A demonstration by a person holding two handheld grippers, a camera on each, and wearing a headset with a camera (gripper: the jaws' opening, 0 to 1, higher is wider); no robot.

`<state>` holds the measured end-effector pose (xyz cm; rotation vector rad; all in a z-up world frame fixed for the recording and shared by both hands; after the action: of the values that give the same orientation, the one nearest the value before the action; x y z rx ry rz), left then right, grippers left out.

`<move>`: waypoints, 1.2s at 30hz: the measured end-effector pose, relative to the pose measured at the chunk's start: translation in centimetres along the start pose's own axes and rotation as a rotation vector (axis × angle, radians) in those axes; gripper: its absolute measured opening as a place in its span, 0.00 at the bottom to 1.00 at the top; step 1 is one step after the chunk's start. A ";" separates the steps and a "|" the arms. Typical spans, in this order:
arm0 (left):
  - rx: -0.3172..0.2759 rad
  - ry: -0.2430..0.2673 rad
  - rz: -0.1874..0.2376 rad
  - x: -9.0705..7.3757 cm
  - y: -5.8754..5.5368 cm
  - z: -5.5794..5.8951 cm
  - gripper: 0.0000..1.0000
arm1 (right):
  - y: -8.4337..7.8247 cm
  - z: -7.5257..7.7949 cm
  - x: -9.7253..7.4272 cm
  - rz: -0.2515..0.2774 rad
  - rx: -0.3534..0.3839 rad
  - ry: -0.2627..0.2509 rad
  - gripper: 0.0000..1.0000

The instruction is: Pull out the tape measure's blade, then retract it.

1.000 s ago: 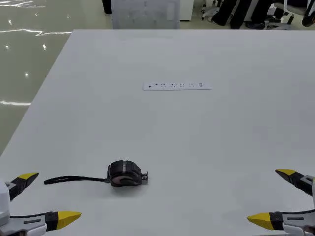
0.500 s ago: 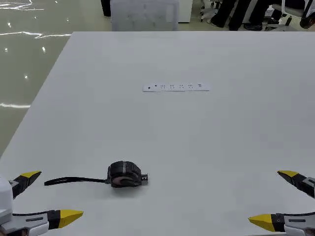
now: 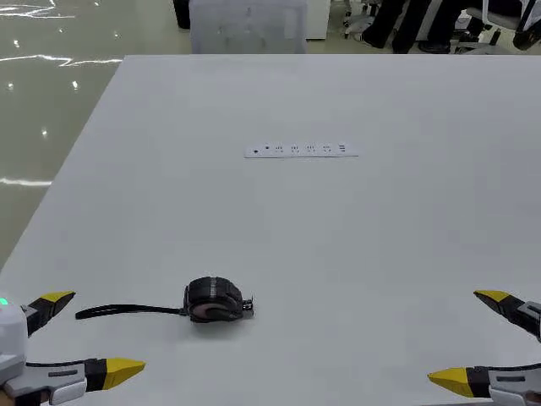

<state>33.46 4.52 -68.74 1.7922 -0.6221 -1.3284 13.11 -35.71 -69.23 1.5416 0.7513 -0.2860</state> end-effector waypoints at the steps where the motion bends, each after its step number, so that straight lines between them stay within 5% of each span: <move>1: 0.009 -0.010 -0.008 0.1 0.0 0.1 0.98 | 0.1 0.0 0.1 -0.005 -0.008 0.003 0.98; 8: 0.123 -0.143 -0.085 2.4 0.7 1.5 0.96 | 1.4 -0.5 1.8 -0.025 -0.048 0.044 0.98; 16: 0.237 -0.227 -0.156 5.3 2.0 1.7 0.91 | 3.2 -1.0 3.6 -0.032 -0.099 0.091 0.97; 20: 0.354 -0.292 -0.195 6.8 3.0 2.0 0.89 | 3.6 -1.4 4.7 -0.054 -0.123 0.121 0.96; 24: 0.492 -0.360 -0.265 8.4 3.0 2.5 0.80 | 4.1 -1.9 5.9 -0.067 -0.169 0.152 0.96; 27: 0.493 -0.368 -0.284 9.9 3.0 2.7 0.80 | 4.4 -2.3 6.6 -0.071 -0.177 0.167 0.96; 29: 0.550 -0.401 -0.312 10.8 2.8 2.9 0.78 | 4.6 -2.5 7.2 -0.071 -0.186 0.171 0.96; 34: 0.677 -0.439 -0.363 12.8 2.6 2.8 0.59 | 4.6 -3.4 8.7 -0.097 -0.208 0.203 0.96; 36: 0.679 -0.454 -0.424 13.4 1.9 2.8 0.52 | 4.9 -3.7 9.5 -0.101 -0.213 0.215 0.96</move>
<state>35.33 -7.74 -74.83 2.2541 -1.0782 -2.0157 22.30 -29.20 -70.53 1.3472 0.9981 -0.1103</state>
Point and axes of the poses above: the centre of the closed fingertips' face, and the gripper's own axes: x roughly forward along the fingers, z roughly to its right, y roughly out of its top, the point moved 1 cm from there along -x, roughly backward along the fingers, and after that the axes turned 13 degrees about x, right-handed, at the moved point
